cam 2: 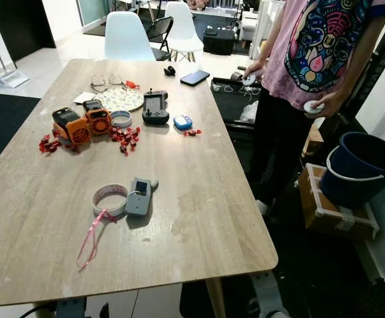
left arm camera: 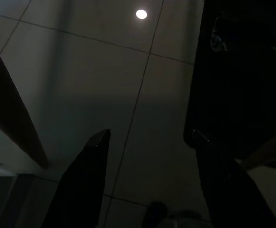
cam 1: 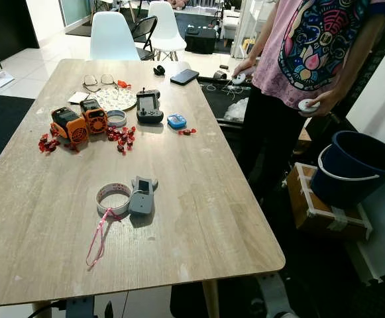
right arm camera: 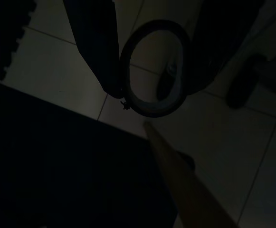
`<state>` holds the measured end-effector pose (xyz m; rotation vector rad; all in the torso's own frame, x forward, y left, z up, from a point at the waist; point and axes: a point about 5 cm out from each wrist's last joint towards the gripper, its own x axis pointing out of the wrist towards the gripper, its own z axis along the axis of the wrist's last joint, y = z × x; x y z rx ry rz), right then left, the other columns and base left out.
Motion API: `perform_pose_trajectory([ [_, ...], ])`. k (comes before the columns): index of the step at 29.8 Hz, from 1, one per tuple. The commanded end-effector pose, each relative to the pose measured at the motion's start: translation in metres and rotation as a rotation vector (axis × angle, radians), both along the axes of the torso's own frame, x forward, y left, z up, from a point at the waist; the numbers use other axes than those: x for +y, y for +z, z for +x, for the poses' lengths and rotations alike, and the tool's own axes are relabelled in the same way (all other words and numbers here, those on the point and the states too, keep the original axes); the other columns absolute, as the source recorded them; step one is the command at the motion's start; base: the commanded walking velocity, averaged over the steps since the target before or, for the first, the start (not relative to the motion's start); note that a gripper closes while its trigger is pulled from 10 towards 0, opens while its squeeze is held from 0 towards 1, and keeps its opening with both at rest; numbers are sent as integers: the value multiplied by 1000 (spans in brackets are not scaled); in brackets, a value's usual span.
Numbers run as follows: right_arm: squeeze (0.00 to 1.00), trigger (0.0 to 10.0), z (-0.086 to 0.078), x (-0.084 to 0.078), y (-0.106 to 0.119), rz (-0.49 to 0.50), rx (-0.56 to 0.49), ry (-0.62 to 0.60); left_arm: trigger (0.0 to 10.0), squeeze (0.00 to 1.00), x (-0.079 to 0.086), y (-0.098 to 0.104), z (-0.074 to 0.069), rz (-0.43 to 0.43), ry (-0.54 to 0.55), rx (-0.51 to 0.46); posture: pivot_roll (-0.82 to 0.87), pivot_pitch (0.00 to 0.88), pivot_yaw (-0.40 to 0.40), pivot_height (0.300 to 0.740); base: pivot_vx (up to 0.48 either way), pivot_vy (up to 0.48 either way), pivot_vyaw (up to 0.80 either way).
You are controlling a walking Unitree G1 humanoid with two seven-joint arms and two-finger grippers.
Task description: Hang keys on a hook
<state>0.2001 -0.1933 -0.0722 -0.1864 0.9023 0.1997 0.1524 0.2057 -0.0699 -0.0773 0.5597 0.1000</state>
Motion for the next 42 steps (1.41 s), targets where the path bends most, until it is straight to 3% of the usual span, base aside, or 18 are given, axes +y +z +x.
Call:
perform_pose_trajectory([
  [1, 0, 10000, -8, -1, -5, -21, 43, -13, 10000, 0, 0, -4, -6, -23, 20, 26, 97, 55, -89, 740, 0, 0, 0],
  [12, 0, 10000, -16, 15, -12, 21, 85, -35, 10000, 0, 1, -7, -10, -41, 26, 49, 99, 56, -86, 740, -22, 0, 0],
  [42, 0, 10000, -16, 16, -12, 15, 93, -32, 10000, 0, 2, -8, -10, -54, 30, 61, 100, 58, -89, 740, -299, 0, 0],
])
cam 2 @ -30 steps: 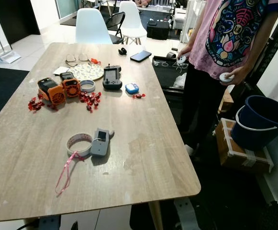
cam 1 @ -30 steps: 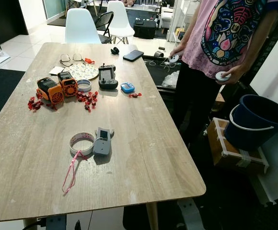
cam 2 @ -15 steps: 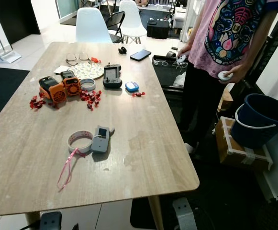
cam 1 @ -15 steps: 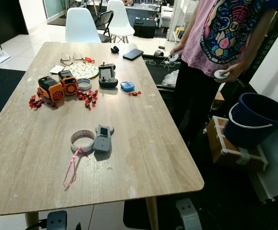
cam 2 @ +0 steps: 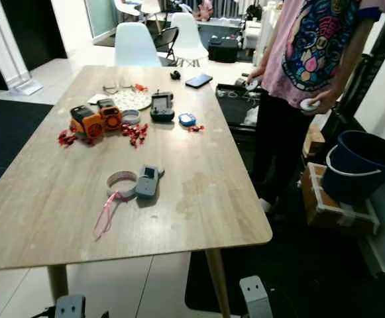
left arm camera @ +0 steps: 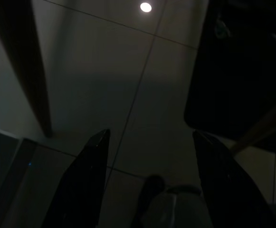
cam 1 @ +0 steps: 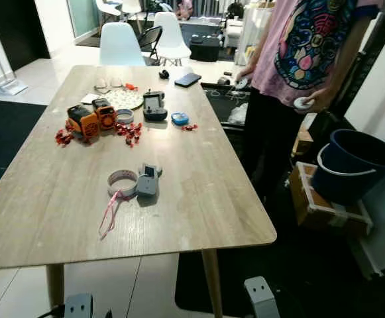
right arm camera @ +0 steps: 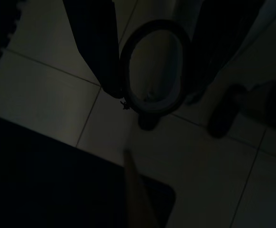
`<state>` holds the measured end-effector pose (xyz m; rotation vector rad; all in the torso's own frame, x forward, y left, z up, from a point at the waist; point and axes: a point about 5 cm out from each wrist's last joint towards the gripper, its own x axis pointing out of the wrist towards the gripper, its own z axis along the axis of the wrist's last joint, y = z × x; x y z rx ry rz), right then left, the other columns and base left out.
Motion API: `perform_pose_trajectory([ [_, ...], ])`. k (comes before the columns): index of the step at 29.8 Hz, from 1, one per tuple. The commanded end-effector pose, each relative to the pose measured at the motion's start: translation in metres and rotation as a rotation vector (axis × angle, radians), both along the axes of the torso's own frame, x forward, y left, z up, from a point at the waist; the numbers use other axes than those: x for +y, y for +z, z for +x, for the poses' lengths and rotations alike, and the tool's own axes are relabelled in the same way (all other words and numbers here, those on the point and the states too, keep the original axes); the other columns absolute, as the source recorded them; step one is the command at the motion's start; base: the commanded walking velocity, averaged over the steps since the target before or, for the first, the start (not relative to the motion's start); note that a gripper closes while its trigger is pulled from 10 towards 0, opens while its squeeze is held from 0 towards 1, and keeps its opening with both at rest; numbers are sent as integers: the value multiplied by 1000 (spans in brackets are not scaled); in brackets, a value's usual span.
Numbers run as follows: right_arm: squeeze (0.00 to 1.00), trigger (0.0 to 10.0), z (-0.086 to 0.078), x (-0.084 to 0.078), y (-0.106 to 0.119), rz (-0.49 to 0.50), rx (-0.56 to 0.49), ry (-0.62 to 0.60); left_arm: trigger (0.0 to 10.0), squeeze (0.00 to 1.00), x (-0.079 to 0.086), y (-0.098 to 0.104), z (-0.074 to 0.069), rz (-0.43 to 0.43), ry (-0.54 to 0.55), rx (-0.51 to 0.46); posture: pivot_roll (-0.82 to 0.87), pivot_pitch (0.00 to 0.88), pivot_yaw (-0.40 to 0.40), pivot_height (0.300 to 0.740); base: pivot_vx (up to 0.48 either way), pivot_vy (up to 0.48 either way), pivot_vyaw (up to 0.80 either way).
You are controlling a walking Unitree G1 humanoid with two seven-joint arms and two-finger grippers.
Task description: Hang keys on a hook
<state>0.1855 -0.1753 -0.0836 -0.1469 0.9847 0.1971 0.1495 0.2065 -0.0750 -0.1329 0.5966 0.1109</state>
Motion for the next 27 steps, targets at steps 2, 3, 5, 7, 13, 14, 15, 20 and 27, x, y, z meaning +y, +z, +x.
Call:
perform_pose_trajectory([
  [2, 0, 10000, -1, -2, -1, -8, 9, -7, 10000, 0, 2, -2, -6, 0, 5, 20, 102, 57, -88, 740, -328, 0, 0],
  [3, 0, 10000, -1, -2, -1, -8, 9, -7, 10000, 0, 2, -2, -6, 0, 5, 20, 102, 57, -88, 740, -326, 0, 0],
  [5, 0, 10000, -1, -1, -1, -7, 9, -6, 10000, 0, 2, -2, -6, 0, 4, 16, 103, 57, -88, 740, -326, 0, 0],
  [7, 0, 10000, -1, -1, 0, -7, 8, -5, 10000, 0, 2, -2, -6, 1, 4, 13, 104, 56, -88, 740, -326, 0, 0],
  [13, 0, 10000, 0, -1, 0, -9, 7, 0, 10000, 0, 3, -2, -6, 2, 7, 14, 107, 52, -90, 740, -326, 0, 0],
  [14, 0, 10000, 0, -1, 0, -9, 7, 1, 10000, 0, 3, -2, -7, 3, 7, 14, 107, 52, -90, 740, -330, 0, 0],
  [15, 0, 10000, 0, -1, 0, -10, 7, 2, 10000, 0, 3, -2, -7, 3, 6, 14, 108, 51, -90, 740, -322, 0, 0],
  [20, 0, 10000, 1, -2, 0, -12, 7, 4, 10000, 0, 3, -2, -7, 2, 7, 13, 109, 49, -90, 740, -326, 0, 0],
  [27, 0, 10000, 0, -2, 0, -14, 10, 10, 10000, 0, 3, -2, -7, 3, 8, 9, 109, 46, -92, 740, -322, 0, 0],
])
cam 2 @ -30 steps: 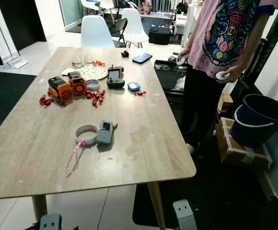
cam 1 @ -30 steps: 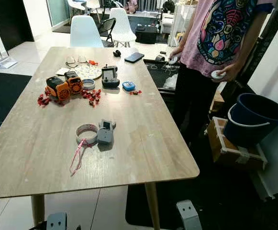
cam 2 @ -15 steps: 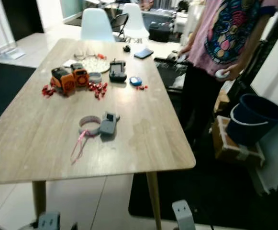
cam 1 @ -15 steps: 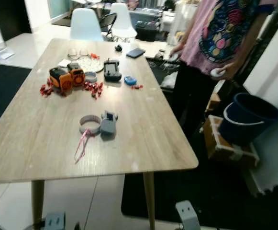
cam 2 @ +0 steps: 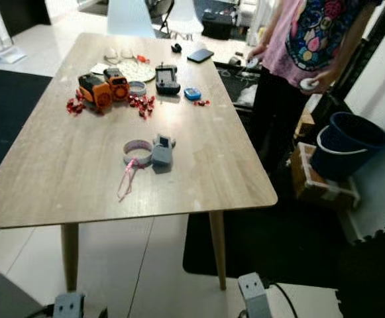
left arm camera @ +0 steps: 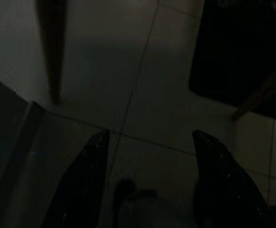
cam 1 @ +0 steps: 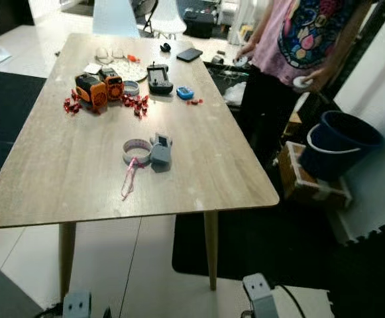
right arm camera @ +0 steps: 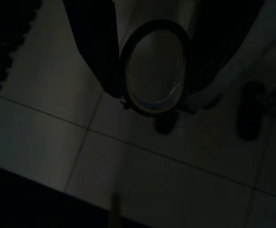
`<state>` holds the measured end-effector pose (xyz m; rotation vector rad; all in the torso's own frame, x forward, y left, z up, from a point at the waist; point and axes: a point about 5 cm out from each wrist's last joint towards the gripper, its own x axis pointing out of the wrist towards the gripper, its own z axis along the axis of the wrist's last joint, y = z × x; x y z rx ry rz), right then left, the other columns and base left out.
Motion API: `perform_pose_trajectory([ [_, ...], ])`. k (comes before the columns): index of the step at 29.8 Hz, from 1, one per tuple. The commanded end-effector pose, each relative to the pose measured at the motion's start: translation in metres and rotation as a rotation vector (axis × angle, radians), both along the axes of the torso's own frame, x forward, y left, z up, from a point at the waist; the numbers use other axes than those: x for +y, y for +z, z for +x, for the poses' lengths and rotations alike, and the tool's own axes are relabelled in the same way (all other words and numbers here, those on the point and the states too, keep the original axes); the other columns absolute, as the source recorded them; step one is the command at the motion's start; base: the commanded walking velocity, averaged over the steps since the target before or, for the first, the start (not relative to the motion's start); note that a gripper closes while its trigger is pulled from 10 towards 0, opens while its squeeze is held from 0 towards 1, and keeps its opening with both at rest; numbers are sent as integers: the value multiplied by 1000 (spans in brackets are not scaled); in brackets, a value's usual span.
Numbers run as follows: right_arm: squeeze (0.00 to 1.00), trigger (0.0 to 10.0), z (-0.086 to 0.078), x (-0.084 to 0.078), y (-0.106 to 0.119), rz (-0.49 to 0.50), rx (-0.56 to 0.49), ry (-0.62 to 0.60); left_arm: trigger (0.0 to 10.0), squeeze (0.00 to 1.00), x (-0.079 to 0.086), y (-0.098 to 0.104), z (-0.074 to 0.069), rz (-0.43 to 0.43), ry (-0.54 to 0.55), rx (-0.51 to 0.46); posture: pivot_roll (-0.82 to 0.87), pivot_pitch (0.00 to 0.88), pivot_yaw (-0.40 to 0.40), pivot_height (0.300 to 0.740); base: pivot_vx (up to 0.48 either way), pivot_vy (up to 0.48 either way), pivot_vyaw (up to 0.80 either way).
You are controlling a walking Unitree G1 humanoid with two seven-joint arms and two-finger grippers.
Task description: Hang keys on a hook
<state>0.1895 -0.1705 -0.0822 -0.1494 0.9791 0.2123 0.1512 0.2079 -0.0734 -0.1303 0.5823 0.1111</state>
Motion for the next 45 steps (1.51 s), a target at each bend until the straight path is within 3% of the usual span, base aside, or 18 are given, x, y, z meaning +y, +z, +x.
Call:
perform_pose_trajectory([
  [1, 0, 10000, -4, -7, -1, -20, 14, -4, 10000, 0, 1, -3, -9, 0, 8, 23, 109, 46, -92, 740, -319, 0, 0],
  [45, 0, 10000, -2, -4, 0, -19, 5, 18, 10000, 0, 3, -4, -12, -2, 22, 28, 108, 49, -101, 740, -12, 0, 0],
])
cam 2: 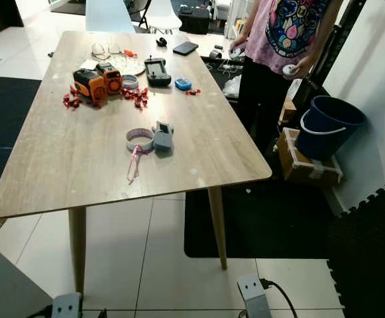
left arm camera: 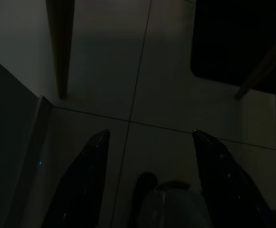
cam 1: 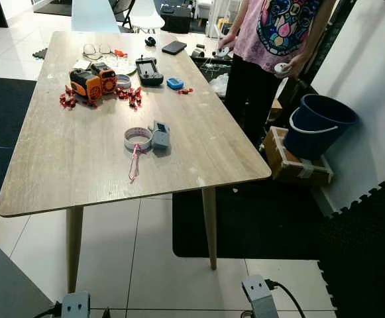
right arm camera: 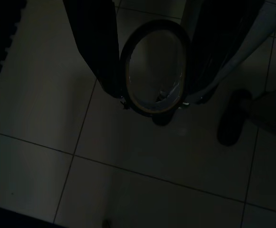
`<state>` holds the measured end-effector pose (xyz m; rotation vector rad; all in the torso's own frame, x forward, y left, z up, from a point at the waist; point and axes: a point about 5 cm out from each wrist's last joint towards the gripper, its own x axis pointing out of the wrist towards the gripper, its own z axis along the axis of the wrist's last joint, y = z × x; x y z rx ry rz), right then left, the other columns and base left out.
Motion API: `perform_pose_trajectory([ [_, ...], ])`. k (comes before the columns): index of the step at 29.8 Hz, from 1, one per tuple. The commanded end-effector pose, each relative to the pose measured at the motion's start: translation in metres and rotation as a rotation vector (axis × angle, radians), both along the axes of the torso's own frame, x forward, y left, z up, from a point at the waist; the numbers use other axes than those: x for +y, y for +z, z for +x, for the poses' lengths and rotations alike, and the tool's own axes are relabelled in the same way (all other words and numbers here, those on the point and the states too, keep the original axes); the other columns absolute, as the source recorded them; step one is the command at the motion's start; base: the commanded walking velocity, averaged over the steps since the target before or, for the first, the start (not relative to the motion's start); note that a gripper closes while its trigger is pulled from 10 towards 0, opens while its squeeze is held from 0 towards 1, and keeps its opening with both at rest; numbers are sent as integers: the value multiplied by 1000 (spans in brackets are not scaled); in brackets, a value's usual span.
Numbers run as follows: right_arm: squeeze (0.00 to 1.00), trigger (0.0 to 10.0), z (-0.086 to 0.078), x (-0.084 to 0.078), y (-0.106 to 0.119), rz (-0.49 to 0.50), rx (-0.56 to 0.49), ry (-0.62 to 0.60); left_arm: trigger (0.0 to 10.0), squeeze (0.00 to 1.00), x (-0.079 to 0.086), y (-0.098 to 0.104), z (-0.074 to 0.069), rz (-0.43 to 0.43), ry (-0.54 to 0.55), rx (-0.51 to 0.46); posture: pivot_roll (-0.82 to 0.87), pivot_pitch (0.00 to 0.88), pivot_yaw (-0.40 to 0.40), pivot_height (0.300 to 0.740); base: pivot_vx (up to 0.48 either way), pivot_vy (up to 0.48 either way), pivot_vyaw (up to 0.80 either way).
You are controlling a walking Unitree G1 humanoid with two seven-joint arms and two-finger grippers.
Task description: Hang keys on a hook
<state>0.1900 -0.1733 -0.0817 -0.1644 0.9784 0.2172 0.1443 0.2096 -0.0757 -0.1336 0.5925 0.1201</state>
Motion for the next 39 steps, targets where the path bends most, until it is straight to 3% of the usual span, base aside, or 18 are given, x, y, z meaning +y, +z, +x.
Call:
perform_pose_trajectory([
  [1, 0, 10000, -2, -2, -1, -9, 6, 7, 10000, 0, 2, -2, -5, -1, 14, 17, 108, 49, -101, 740, 0, 0, 0],
  [12, 0, 10000, 0, 3, 0, -7, -9, 78, 10000, 0, 2, -1, -3, 3, 5, 14, 105, 51, -99, 740, 0, 0, 0],
  [39, 0, 10000, 1, 7, 1, -16, -18, 145, 10000, 0, 0, -1, -2, 1, 7, 12, 103, 49, -105, 740, 0, 0, 800],
])
